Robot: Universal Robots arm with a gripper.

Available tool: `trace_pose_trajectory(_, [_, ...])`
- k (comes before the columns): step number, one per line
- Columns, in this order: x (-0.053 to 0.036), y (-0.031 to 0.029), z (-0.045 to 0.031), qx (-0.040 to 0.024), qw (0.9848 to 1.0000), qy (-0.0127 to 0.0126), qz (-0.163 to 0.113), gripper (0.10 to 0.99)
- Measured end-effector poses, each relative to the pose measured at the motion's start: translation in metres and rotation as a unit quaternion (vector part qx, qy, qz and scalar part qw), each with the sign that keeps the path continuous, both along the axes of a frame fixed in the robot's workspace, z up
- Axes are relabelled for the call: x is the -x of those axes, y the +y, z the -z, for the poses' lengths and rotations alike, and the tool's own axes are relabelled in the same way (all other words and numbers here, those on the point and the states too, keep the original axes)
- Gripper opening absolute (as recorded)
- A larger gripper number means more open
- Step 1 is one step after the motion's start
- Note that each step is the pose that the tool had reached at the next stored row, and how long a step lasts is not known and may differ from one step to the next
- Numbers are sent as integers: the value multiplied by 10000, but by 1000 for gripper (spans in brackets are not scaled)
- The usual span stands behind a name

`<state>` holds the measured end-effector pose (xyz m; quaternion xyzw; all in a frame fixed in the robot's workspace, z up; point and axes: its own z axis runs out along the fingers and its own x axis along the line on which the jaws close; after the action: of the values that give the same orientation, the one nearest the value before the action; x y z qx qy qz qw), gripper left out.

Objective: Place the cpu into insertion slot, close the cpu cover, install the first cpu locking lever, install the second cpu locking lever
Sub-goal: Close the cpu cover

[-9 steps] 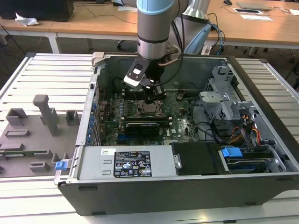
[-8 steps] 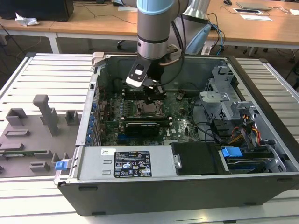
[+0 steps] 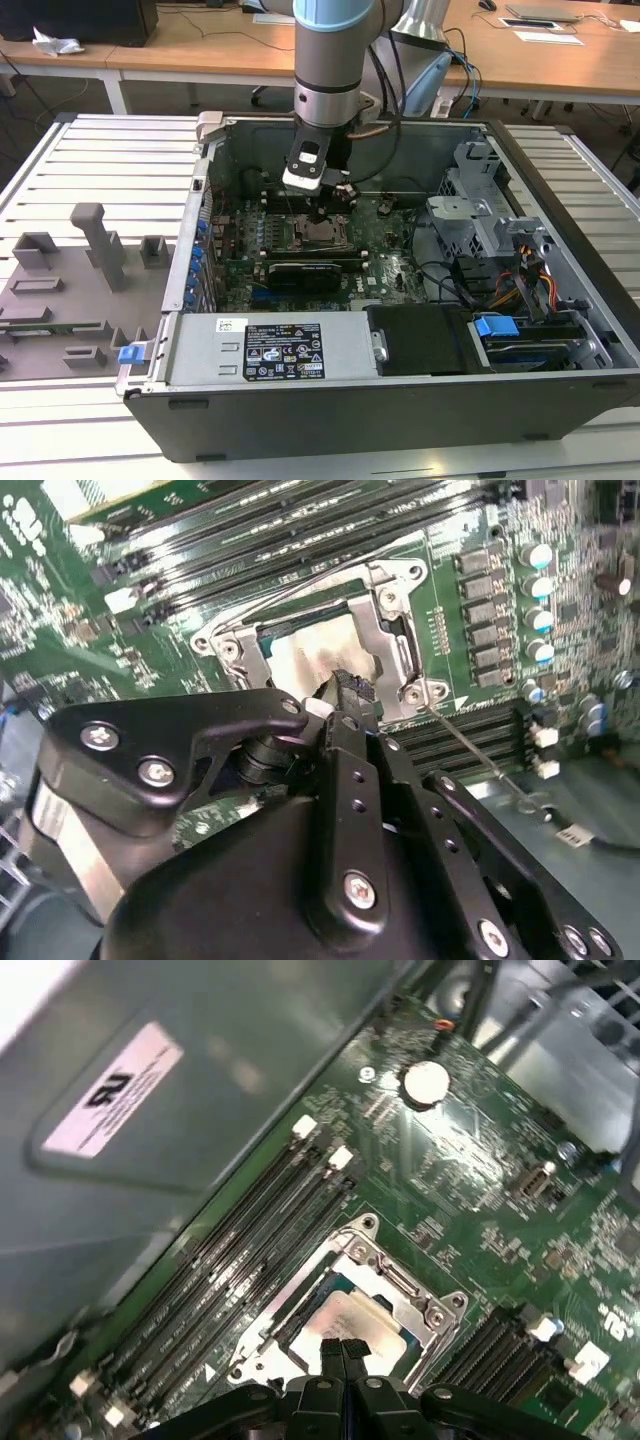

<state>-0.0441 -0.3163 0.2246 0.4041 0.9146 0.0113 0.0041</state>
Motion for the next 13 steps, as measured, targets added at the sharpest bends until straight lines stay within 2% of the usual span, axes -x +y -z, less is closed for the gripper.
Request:
trace_pose_trajectory(2, [0,0,0,7,9994,0,-348,106])
trace_pose_trajectory(6, [0,0,0,17,9972,0,-751,106])
trace_pose_trajectory(8, [0,0,0,21,9953,0,-971,106])
trace_pose_trajectory(9, [0,0,0,25,9933,0,-1152,106])
trace_pose_trajectory(13, [0,0,0,33,9881,0,-1538,106])
